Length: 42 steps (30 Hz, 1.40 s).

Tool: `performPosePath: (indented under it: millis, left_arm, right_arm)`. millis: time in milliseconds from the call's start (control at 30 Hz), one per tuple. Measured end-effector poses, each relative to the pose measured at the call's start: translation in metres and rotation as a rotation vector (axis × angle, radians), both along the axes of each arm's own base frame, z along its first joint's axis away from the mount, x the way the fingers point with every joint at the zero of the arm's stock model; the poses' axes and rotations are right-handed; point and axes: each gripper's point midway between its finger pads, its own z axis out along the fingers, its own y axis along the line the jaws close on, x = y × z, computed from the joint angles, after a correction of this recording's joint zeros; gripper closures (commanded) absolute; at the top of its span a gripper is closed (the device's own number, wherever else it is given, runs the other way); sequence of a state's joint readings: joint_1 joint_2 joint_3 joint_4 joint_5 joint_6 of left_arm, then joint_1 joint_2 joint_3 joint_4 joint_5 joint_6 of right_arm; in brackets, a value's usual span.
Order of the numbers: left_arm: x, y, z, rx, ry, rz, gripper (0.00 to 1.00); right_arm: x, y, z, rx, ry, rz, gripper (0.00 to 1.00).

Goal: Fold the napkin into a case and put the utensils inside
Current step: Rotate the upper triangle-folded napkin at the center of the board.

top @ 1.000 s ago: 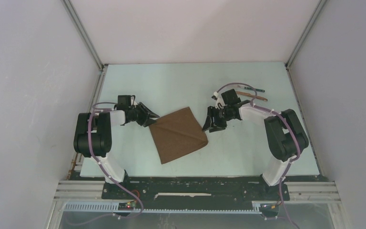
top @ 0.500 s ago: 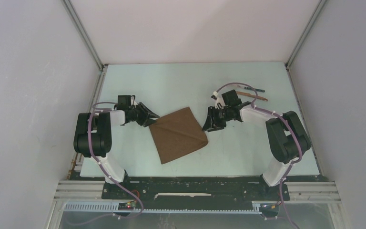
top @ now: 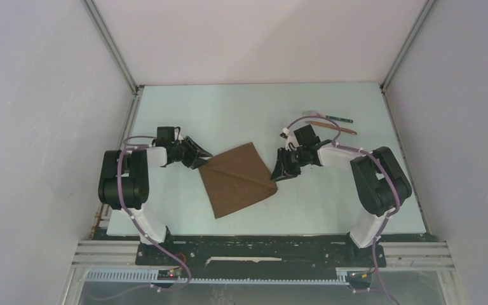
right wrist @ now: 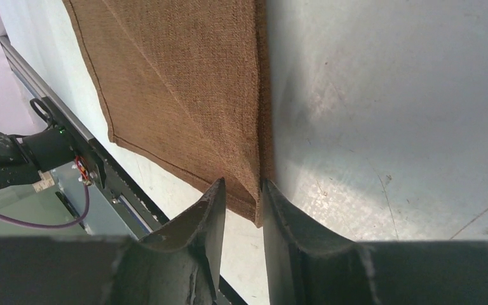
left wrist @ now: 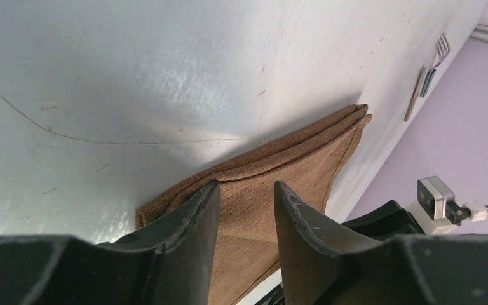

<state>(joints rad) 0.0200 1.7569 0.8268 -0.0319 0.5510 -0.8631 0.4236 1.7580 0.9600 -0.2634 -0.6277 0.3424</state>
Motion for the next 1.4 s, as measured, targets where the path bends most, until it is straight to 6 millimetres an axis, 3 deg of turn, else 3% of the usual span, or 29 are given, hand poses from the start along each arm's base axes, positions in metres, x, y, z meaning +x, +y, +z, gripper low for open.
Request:
performPosePath:
  millis: [200,500,833,1033,1400]
  left_arm:
    - [0.0,0.0,0.0,0.0,0.0,0.0,0.54]
    - [0.0,0.0,0.0,0.0,0.0,0.0,0.54]
    - [0.0,0.0,-0.001,0.001,0.002,0.0,0.55]
    - [0.0,0.0,-0.001,0.001,0.003,0.0,0.55]
    - [0.001,0.001,0.012,0.041,0.003,-0.03,0.39]
  right_arm:
    - [-0.001,0.004,-0.002,0.006,-0.001,0.011,0.66]
    - [-0.004,0.003,-0.005,0.007,0.006,0.015,0.76]
    - [-0.024,0.001,-0.016,0.007,0.048,0.029,0.85]
    - [-0.021,0.002,-0.016,0.016,0.032,0.029,0.87]
    - [-0.017,0.0,-0.016,0.007,0.022,0.011,0.49]
